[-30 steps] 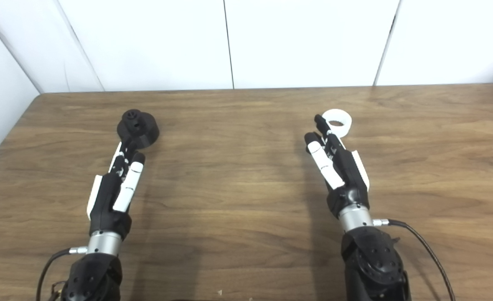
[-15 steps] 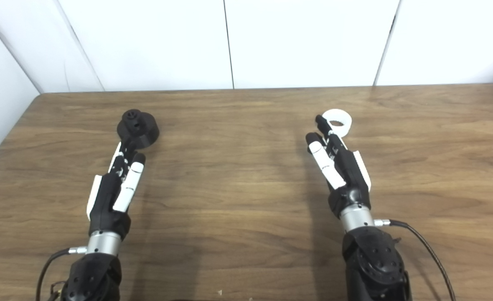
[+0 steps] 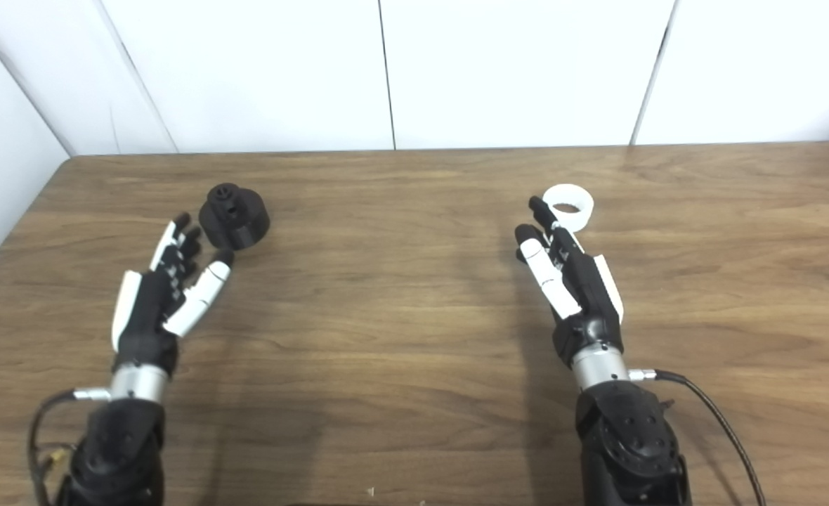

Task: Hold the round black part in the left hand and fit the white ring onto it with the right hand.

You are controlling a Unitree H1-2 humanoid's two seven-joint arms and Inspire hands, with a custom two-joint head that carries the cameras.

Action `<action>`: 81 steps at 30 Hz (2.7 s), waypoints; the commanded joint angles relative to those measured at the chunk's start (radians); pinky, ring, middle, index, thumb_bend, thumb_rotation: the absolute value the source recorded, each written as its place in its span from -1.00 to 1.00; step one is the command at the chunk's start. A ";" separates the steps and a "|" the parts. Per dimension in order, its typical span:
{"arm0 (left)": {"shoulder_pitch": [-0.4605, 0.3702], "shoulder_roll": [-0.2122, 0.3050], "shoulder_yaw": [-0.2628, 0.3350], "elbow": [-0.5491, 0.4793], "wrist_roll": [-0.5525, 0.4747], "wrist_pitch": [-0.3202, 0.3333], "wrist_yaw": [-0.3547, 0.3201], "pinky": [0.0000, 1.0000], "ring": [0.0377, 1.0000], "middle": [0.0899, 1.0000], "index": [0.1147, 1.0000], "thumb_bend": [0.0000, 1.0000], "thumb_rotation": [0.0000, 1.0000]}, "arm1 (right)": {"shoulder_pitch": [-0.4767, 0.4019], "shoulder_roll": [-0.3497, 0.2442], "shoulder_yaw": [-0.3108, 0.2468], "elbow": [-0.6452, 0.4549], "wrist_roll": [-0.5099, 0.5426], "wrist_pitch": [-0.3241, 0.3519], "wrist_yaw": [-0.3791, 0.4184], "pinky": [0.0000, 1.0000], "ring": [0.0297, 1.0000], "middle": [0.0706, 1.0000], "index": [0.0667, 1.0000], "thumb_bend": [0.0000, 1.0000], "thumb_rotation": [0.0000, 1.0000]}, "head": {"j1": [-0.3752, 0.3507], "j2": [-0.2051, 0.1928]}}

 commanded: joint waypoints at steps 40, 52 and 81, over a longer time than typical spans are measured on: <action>-0.388 0.437 -0.141 0.407 0.259 0.085 -0.397 0.85 1.00 1.00 0.95 1.00 0.15 | 0.007 0.011 -0.013 -0.013 -0.008 -0.084 -0.011 0.74 0.87 0.86 0.77 0.05 0.22 | -0.022 -0.034; -0.425 0.462 -0.195 0.488 0.221 0.034 -0.430 0.89 1.00 0.98 0.92 1.00 0.14 | 0.017 -0.001 -0.029 -0.014 0.006 -0.098 -0.003 0.80 0.90 0.87 0.78 0.06 0.21 | -0.021 -0.044; -0.489 0.418 -0.258 0.609 0.257 0.019 -0.352 0.78 1.00 0.98 0.96 1.00 0.07 | 0.028 -0.067 -0.016 -0.028 -0.021 -0.116 0.023 0.72 0.83 0.81 0.75 0.03 0.32 | -0.014 -0.069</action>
